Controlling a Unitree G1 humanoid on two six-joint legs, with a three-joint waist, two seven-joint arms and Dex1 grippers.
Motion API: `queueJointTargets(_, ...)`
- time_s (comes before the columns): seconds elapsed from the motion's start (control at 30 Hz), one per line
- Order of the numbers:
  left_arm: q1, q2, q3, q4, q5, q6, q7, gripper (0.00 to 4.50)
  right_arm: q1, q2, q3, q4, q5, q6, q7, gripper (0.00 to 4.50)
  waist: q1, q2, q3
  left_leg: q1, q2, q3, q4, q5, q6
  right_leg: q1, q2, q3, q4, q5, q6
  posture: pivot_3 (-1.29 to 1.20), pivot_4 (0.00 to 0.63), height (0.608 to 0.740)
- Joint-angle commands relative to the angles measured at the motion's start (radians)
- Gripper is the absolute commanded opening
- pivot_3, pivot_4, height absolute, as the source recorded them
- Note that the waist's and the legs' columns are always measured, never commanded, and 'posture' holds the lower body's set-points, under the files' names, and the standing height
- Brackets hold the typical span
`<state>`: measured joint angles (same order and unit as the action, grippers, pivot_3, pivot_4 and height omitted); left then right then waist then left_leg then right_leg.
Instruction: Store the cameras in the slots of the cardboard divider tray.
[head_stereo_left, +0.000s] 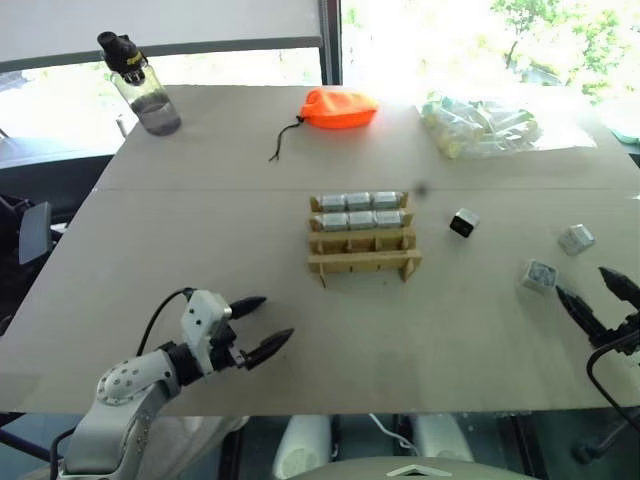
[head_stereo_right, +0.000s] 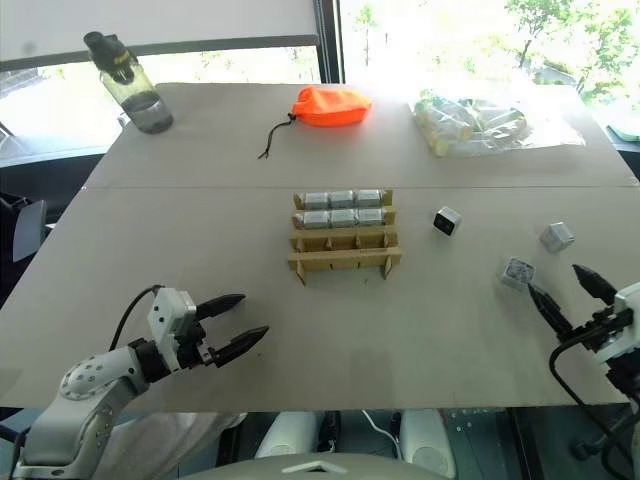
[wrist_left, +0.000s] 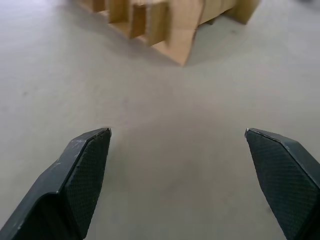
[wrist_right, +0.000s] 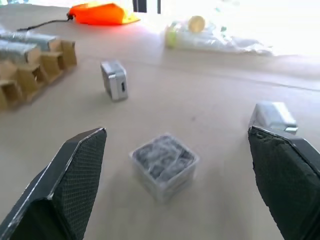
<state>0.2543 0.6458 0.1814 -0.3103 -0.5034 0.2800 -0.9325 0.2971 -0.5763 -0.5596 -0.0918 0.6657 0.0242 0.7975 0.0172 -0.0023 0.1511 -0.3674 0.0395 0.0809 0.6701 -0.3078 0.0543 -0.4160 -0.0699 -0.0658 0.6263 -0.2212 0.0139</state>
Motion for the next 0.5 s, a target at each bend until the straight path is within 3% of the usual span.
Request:
queueJointTargets(0.03,-0.084,0.030,0.013,-0.050,-0.058,0.034,-0.027,4.45,-0.025,-0.009,-0.057,-0.049,0.039,0.045,-0.061,4.50,0.001,0.000,0.000,0.000,0.000,0.000,0.000,0.000,0.000,0.000,0.000,0.000,0.000,0.000,0.000,0.00,0.150,0.740)
queueJointTargets(0.2,-0.202,0.085,-0.001,-0.073,-0.092,0.085,-0.076,4.45,-0.131,-0.070,-0.027,0.009,-0.116,0.125,-0.240,4.50,-0.006,0.000,0.000,0.001,-0.001,0.004,0.002,0.000,0.000,0.000,0.003,0.000,0.001,0.000,0.000,0.00,0.150,0.740)
queueJointTargets(0.37,-0.323,0.162,-0.054,-0.106,-0.069,0.101,-0.130,4.45,-0.216,-0.092,0.027,0.099,-0.191,0.132,-0.249,4.50,-0.005,-0.001,0.001,0.001,-0.001,0.004,0.001,0.003,-0.004,0.000,0.006,0.001,0.000,0.002,0.004,0.00,0.150,0.740)
queueJointTargets(0.5,-0.403,0.194,-0.026,-0.151,-0.163,0.188,-0.138,4.45,-0.314,-0.115,0.077,0.179,-0.222,0.203,-0.255,4.50,-0.007,-0.002,0.001,0.001,-0.001,0.005,0.001,0.003,-0.005,0.000,0.006,0.002,0.000,0.002,0.004,0.00,0.150,0.740)
